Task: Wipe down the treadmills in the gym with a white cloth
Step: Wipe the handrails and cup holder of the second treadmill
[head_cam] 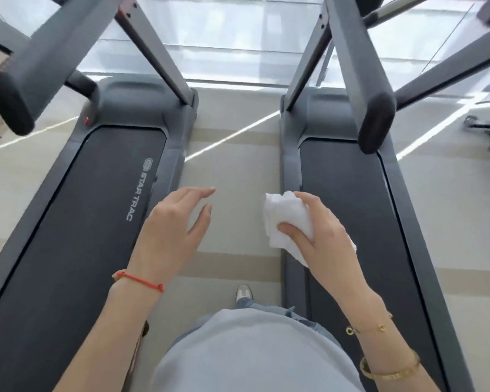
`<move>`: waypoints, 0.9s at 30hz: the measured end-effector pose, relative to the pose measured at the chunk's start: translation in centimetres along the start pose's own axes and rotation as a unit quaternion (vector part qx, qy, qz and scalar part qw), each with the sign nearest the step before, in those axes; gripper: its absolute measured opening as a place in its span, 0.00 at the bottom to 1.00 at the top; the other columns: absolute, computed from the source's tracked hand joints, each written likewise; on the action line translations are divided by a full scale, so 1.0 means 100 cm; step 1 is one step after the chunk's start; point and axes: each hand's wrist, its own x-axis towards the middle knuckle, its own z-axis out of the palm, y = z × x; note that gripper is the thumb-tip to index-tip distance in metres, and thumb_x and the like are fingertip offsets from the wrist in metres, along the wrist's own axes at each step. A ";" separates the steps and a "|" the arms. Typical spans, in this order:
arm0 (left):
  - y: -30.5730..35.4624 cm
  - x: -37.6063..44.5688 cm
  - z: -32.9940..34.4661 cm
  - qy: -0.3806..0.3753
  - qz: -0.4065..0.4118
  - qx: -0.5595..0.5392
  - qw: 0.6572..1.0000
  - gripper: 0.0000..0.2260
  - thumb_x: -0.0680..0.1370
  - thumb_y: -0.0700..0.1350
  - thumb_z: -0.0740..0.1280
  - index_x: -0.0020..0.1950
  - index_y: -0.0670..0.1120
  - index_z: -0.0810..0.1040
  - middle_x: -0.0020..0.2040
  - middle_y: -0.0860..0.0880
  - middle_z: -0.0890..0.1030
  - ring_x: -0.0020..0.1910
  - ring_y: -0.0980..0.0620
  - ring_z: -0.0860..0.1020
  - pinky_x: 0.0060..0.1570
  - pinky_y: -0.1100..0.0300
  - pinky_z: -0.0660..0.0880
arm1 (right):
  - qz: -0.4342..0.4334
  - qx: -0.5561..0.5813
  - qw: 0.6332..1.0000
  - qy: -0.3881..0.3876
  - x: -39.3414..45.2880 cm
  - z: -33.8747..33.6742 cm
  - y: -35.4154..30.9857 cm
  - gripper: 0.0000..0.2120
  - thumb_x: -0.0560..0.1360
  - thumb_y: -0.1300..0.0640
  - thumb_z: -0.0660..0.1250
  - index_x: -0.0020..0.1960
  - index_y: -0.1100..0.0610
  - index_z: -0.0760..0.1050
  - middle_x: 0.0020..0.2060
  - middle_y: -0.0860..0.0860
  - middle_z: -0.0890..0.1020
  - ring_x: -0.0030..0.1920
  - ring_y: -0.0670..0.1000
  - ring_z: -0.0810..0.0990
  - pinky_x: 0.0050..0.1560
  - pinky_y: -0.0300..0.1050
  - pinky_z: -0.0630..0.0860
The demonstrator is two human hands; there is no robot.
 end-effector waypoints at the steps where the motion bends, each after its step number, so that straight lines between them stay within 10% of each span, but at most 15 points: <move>1: 0.002 0.021 0.003 -0.002 0.007 -0.004 1.000 0.13 0.80 0.44 0.64 0.64 0.47 0.79 0.59 0.53 0.80 0.58 0.53 0.78 0.60 0.51 0.75 | 0.004 0.000 1.000 0.005 0.017 -0.003 0.003 0.22 0.75 0.41 0.63 0.67 0.45 0.66 0.53 0.37 0.74 0.49 0.39 0.69 0.51 0.41 0.67; 8: 0.007 0.154 0.031 -0.016 0.075 -0.026 0.997 0.12 0.80 0.45 0.64 0.63 0.48 0.79 0.58 0.55 0.80 0.47 0.62 0.78 0.51 0.58 0.76 | 0.036 -0.027 0.997 0.060 0.116 -0.020 0.021 0.25 0.75 0.37 0.59 0.69 0.44 0.65 0.55 0.43 0.78 0.51 0.46 0.75 0.52 0.42 0.74; 19: 0.028 0.357 0.082 -0.101 0.240 -0.065 0.963 0.12 0.80 0.42 0.65 0.64 0.46 0.79 0.58 0.52 0.80 0.56 0.53 0.79 0.58 0.58 0.75 | 0.100 -0.056 0.974 0.193 0.240 -0.035 0.029 0.26 0.78 0.39 0.58 0.72 0.48 0.66 0.59 0.42 0.76 0.56 0.43 0.72 0.60 0.40 0.71; 27: 0.085 0.497 0.123 -0.166 0.414 -0.099 0.889 0.13 0.80 0.43 0.64 0.64 0.46 0.78 0.60 0.52 0.79 0.61 0.52 0.76 0.63 0.52 0.73 | 0.184 -0.180 0.893 0.368 0.307 -0.063 0.030 0.25 0.81 0.39 0.51 0.73 0.49 0.64 0.61 0.43 0.74 0.57 0.38 0.67 0.61 0.39 0.65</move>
